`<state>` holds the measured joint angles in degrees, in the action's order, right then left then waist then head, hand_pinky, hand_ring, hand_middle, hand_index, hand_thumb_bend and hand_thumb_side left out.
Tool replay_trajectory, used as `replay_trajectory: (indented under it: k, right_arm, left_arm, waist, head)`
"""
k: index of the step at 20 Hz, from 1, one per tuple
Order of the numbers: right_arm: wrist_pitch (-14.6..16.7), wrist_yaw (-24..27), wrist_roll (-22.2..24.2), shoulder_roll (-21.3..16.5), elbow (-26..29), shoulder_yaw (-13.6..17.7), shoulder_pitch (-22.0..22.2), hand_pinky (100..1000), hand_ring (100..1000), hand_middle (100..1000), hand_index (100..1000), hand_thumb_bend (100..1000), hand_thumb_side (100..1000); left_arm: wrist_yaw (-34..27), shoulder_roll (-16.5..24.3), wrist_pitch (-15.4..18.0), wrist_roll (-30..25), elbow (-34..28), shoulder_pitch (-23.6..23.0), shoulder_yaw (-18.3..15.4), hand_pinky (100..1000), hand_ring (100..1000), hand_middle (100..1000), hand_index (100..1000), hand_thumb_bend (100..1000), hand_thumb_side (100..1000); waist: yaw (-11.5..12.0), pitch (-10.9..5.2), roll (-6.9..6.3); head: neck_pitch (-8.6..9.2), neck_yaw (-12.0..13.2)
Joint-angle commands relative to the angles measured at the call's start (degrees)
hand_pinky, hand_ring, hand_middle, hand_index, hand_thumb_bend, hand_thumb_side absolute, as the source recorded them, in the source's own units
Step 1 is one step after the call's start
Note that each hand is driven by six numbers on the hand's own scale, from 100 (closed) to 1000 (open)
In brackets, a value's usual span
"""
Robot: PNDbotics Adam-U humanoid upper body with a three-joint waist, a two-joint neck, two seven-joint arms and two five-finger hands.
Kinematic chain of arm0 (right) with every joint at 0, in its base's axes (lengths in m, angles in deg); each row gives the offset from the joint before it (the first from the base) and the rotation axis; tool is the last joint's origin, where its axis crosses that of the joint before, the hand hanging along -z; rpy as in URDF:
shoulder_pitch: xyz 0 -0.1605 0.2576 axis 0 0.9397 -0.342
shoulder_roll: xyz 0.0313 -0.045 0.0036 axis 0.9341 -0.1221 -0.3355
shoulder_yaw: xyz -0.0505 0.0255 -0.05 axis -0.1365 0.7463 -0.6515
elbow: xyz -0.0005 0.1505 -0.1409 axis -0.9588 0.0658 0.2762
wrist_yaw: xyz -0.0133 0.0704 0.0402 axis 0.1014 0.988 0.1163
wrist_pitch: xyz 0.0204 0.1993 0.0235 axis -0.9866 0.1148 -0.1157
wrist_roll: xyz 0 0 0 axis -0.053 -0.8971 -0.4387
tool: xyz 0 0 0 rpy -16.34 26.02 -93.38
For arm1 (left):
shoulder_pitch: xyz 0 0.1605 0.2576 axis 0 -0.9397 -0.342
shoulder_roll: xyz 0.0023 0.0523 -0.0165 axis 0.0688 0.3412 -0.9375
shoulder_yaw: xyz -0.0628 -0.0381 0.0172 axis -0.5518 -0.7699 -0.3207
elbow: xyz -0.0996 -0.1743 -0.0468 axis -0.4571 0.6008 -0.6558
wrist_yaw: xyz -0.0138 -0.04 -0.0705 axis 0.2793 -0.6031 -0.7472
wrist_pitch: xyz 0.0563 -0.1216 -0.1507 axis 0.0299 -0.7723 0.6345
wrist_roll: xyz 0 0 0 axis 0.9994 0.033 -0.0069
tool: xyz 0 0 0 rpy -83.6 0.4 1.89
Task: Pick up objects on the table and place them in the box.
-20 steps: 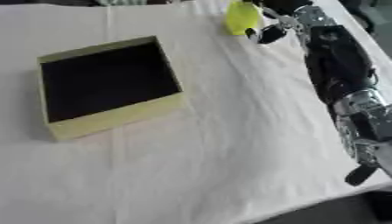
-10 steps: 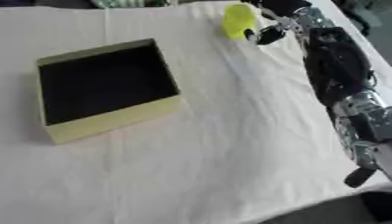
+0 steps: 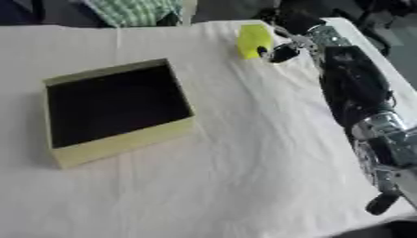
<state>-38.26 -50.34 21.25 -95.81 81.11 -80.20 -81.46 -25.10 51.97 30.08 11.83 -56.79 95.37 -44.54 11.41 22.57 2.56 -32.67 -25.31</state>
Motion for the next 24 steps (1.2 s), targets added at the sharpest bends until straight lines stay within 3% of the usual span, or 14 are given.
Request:
replay_trajectory:
  k: [1, 13, 24]
  right_arm:
    - [0.1, 0.6, 0.2, -2.4, 1.1, 0.3, -1.2, 828, 946, 956, 1000, 180, 381]
    - [0.2, 2.1, 0.2, -2.9, 1.3, 0.5, -0.6, 822, 952, 954, 1000, 107, 359]
    - [-0.1, 3.6, 0.8, -3.4, 1.6, 0.6, -0.1, 819, 955, 946, 1000, 100, 349]
  left_arm:
    - [-0.3, 0.5, 0.2, -0.2, -1.2, 0.4, -0.3, 694, 530, 511, 769, 100, 949]
    - [-0.3, 0.3, 0.8, -0.9, -1.2, 0.6, -0.1, 696, 529, 508, 774, 100, 956]
    - [0.0, 0.0, 1.2, -1.6, -1.2, 0.7, -0.1, 698, 529, 503, 778, 100, 963]
  waist:
    - [0.2, -1.31, 0.07]
    - [1.4, -0.50, 0.14]
    - [1.8, 0.55, -0.08]
  head:
    - [1.60, -0.6]
    - [2.71, -1.4]
    - [2.68, -1.5]
